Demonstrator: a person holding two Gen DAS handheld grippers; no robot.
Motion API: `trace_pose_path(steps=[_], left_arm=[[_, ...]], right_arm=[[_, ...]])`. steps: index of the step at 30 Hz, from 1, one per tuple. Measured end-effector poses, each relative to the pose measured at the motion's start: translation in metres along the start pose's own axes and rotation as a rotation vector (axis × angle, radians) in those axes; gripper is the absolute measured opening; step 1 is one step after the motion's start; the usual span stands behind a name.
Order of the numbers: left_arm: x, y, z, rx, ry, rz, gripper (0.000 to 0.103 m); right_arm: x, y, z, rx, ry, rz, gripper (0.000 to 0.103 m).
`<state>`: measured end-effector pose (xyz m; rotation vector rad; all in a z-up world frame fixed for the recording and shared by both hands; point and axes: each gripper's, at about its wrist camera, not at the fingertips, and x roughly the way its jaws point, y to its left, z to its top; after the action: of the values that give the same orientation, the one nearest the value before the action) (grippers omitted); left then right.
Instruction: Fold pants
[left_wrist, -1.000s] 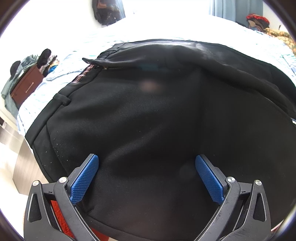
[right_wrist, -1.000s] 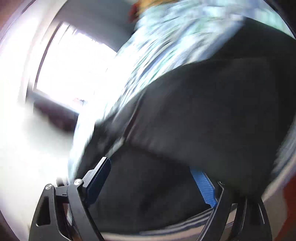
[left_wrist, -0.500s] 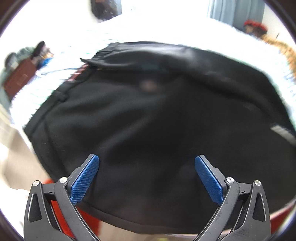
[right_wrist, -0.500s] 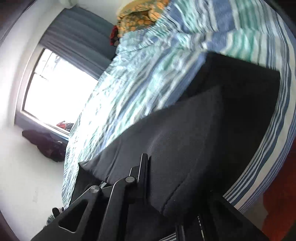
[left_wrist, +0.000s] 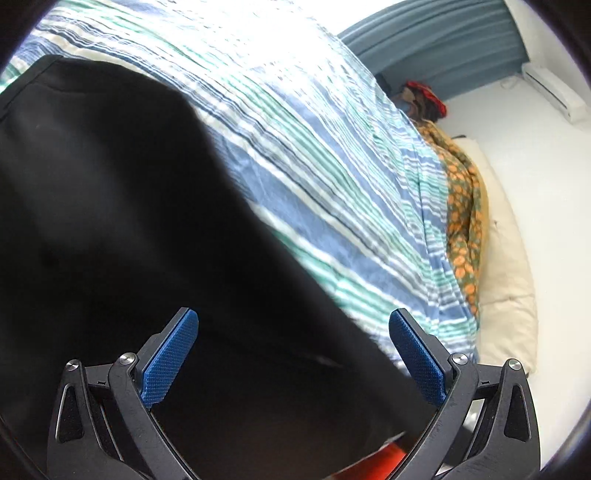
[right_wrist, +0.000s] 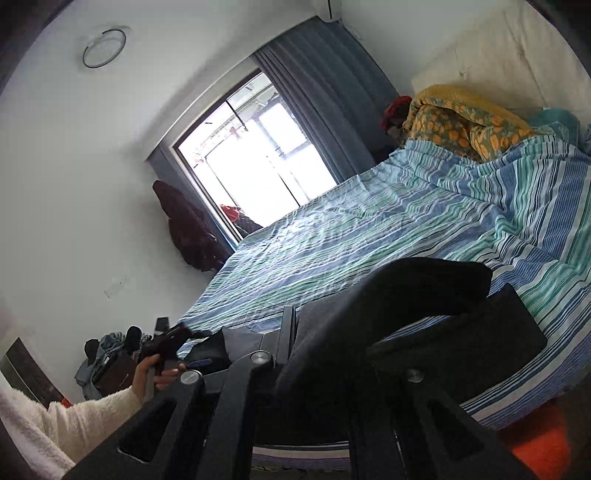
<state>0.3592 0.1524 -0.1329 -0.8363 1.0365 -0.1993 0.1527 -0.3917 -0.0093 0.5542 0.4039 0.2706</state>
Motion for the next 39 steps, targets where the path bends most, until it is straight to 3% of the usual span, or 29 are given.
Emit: trace_pose_path(steps=[5,6,7,8,9,11,14,18,20,23,24,27,28,31,33,35,39], left_arm=[[0.002,0.007,0.028,-0.04,-0.013,0.018,0.1],[0.002,0.011,0.031,-0.056,-0.019,0.03,0.091],[0.003,0.014,0.032,-0.067,-0.019,0.037,0.075],[0.007,0.02,0.034,-0.081,0.001,0.048,0.031],[0.01,0.025,0.035,-0.091,0.019,0.081,0.003],[0.008,0.033,0.032,-0.099,0.016,0.093,0.004],[-0.024,0.012,0.031,-0.033,-0.089,0.094,0.003],[-0.126,-0.026,0.032,0.062,-0.353,0.047,0.003],[-0.18,-0.032,0.012,0.092,-0.492,0.056,0.005],[-0.213,-0.01,-0.041,0.107,-0.568,0.131,0.006],[-0.208,-0.001,-0.056,0.103,-0.554,0.158,0.007],[-0.145,0.042,-0.112,0.086,-0.36,0.289,0.007],[-0.114,0.058,-0.13,0.078,-0.261,0.335,0.006],[-0.062,0.072,-0.166,0.066,-0.139,0.368,0.006],[-0.05,0.066,-0.176,0.087,-0.111,0.374,0.006],[-0.049,0.054,-0.175,0.129,-0.105,0.389,0.006],[-0.047,0.048,-0.174,0.142,-0.101,0.405,0.006]], right_arm=[[-0.04,0.019,-0.003,-0.078,-0.002,0.072,0.005],[-0.046,0.021,-0.002,-0.084,-0.008,0.09,0.005],[-0.051,0.022,-0.001,-0.09,-0.014,0.105,0.005],[-0.055,0.023,0.002,-0.101,-0.02,0.108,0.005],[-0.057,0.023,0.004,-0.111,-0.025,0.102,0.005],[-0.052,0.016,0.011,-0.118,-0.023,0.059,0.005],[-0.02,-0.011,0.03,-0.083,-0.004,-0.003,0.005],[0.033,-0.02,0.085,-0.134,-0.054,-0.013,0.005],[0.049,-0.013,0.111,-0.159,-0.098,0.02,0.005],[0.076,-0.023,0.126,-0.143,-0.068,0.036,0.005],[0.087,-0.034,0.119,-0.124,-0.024,0.023,0.005],[0.116,-0.096,0.072,0.021,0.162,-0.076,0.005],[0.126,-0.122,0.049,0.074,0.244,-0.144,0.005],[0.136,-0.188,-0.01,0.178,0.396,-0.337,0.005],[0.126,-0.213,-0.033,0.242,0.416,-0.404,0.005],[0.113,-0.231,-0.039,0.322,0.395,-0.398,0.005],[0.107,-0.24,-0.033,0.316,0.39,-0.407,0.005]])
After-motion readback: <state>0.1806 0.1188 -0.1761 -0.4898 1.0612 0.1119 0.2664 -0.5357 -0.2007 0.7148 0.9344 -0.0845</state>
